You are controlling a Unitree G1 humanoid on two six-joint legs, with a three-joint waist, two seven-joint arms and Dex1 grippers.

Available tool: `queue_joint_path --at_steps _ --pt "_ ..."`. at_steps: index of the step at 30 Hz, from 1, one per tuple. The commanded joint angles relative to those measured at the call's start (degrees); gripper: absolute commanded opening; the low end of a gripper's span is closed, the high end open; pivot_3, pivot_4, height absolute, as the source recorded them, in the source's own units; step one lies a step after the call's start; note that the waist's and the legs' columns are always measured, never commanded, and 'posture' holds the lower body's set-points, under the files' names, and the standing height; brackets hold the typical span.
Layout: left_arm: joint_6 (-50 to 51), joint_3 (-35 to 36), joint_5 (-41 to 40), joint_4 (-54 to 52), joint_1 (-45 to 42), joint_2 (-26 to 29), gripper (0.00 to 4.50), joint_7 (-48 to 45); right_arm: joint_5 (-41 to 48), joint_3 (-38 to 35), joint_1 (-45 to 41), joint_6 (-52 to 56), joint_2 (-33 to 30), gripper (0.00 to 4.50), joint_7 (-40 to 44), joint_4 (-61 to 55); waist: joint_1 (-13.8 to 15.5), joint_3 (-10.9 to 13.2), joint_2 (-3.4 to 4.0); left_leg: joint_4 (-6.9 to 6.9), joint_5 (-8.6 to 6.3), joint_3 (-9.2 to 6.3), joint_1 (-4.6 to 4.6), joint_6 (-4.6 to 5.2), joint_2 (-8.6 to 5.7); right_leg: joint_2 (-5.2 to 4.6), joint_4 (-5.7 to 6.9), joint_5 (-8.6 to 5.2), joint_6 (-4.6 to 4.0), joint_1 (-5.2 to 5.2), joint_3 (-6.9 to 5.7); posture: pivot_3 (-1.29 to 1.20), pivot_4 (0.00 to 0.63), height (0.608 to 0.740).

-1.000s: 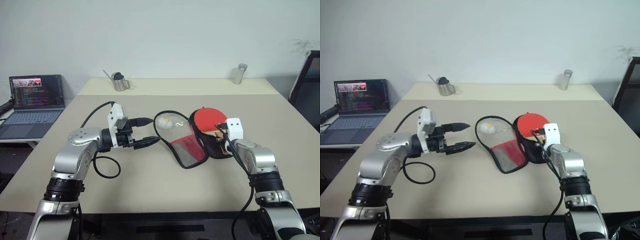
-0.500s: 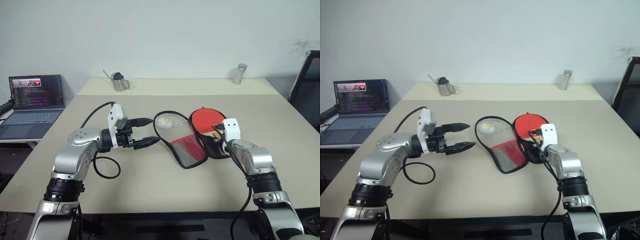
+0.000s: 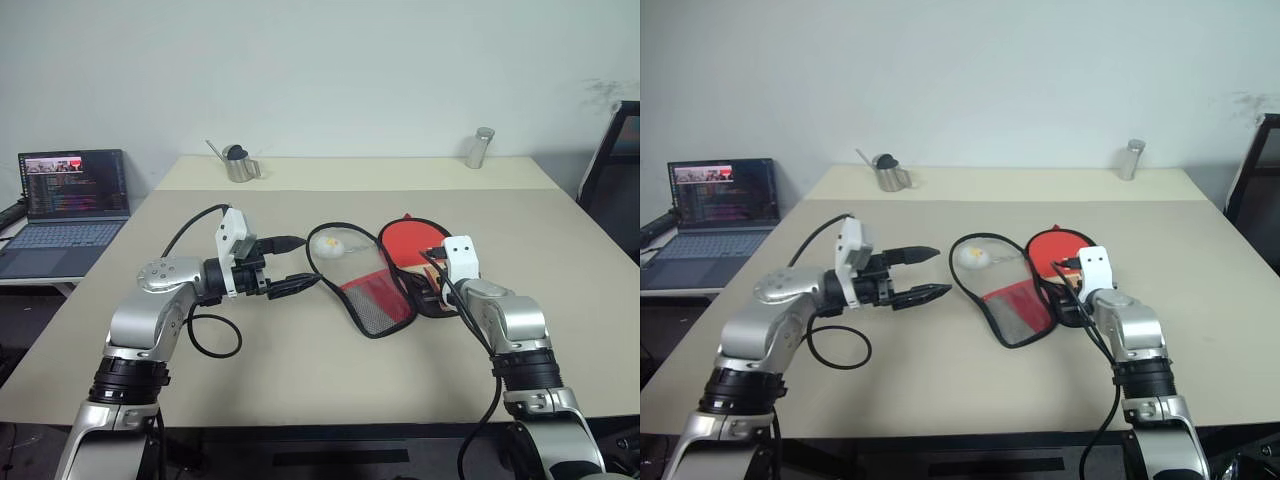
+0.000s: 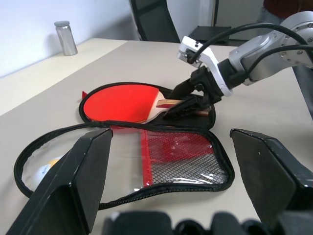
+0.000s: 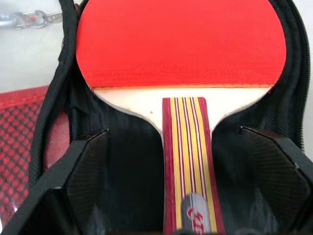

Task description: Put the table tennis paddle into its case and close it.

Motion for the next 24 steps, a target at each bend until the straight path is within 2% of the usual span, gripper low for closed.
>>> queue_joint_path --at_steps 1,7,12,16,19,24 --pt "-1.67 1.30 0.72 0.52 0.76 0.79 4.23 0.68 2.87 -1.13 2.16 1.73 -3.53 4.45 4.11 -12.14 0.03 0.00 0.00 0.00 0.00 -0.01 0.00 0.00 0.00 0.00 -0.01 0.00 0.00 0.00 0.00 0.00 0.150 0.740" --pt "-4.93 1.41 3.43 5.92 1.17 1.55 4.23 1.39 9.26 -3.25 6.45 1.38 -10.55 4.45 13.60 -24.39 0.05 0.00 0.00 0.01 0.00 -0.04 0.01 0.01 0.01 0.00 -0.01 0.00 0.00 0.02 -0.05 0.00 0.150 0.740" --pt "-8.20 -0.77 8.27 12.55 -0.50 -0.05 4.23 4.25 16.09 -4.67 8.31 -4.38 -17.21 4.45 25.89 -29.96 0.13 0.01 -0.02 0.01 0.00 -0.04 0.03 0.01 0.00 0.00 -0.03 0.00 0.00 0.04 -0.05 0.00 0.150 0.740" --pt "-9.17 -1.39 11.02 17.71 -2.93 -1.38 4.23 6.61 22.80 -6.19 9.62 -1.41 -22.94 4.45 32.95 -34.18 0.19 0.02 -0.06 0.02 -0.01 -0.06 0.01 0.01 0.00 0.00 -0.04 0.00 0.01 0.06 -0.08 0.00 0.150 0.740" --pt "-11.81 -2.68 15.11 24.35 -5.92 -2.48 4.23 10.29 25.17 -6.83 11.69 -4.59 -28.46 4.45 39.49 -36.44 0.33 0.04 -0.08 0.04 -0.01 -0.06 0.01 0.01 -0.01 0.00 -0.05 0.00 0.01 0.07 -0.08 0.00 0.150 0.740" --pt "-15.50 -4.45 19.13 34.07 -10.15 -4.67 4.23 12.31 28.83 -8.02 11.73 -4.08 -32.28 4.45 42.27 -35.45 0.39 0.05 -0.11 0.07 -0.01 -0.07 0.01 0.02 -0.01 0.00 -0.04 0.00 0.01 0.09 -0.09 0.00 0.150 0.740"
